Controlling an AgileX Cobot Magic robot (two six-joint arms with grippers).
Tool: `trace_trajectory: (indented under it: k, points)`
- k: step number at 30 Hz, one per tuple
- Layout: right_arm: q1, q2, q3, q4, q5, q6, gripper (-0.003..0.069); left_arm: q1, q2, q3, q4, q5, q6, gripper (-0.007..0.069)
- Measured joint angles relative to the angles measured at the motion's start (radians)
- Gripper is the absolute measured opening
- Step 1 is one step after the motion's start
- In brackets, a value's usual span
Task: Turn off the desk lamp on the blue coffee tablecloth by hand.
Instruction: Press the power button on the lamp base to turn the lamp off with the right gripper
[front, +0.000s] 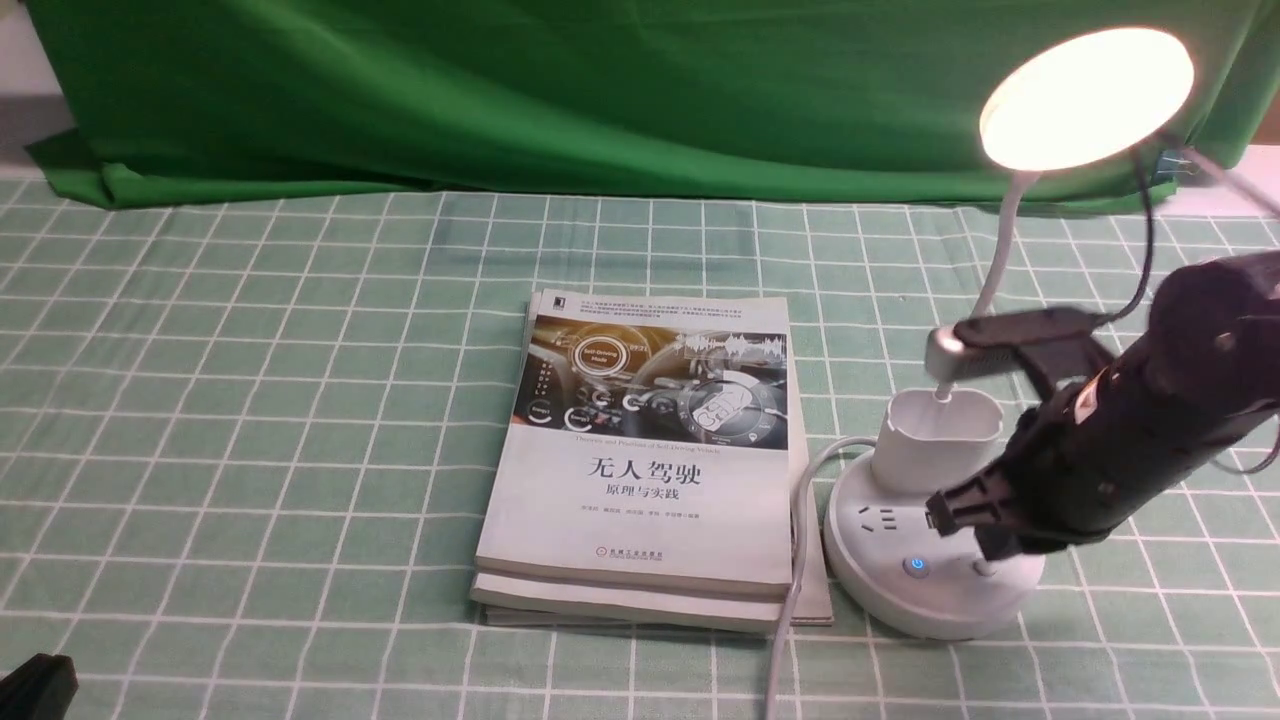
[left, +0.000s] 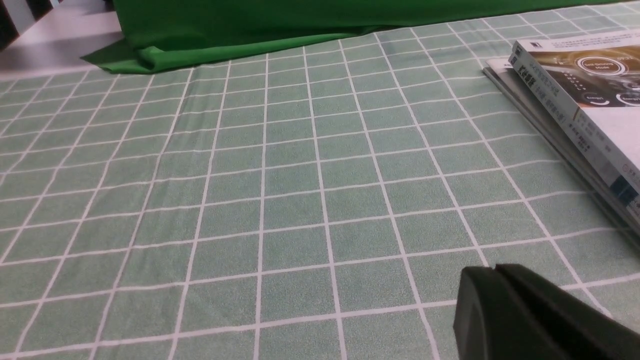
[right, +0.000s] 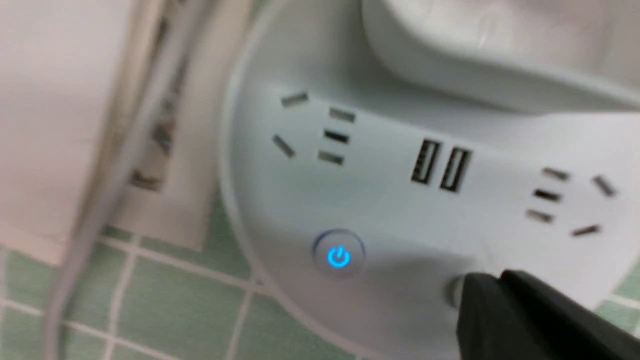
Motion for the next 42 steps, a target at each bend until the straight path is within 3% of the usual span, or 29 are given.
trace_trajectory:
  k: [10,26,42]
  points:
    - [0.0,-0.08,0.0,0.002,0.009,0.001,0.0035,0.0,0.0,0.0,0.0,0.0,0.0,0.0]
    - [0.0,0.093,-0.004,0.001,-0.006,0.0,0.0035,0.0,0.0,0.0,0.0,0.0,0.0,0.0]
    - [0.0,0.003,0.001,0.003,-0.008,0.001,0.0036,0.0,0.0,0.0,0.0,0.0,0.0,0.0]
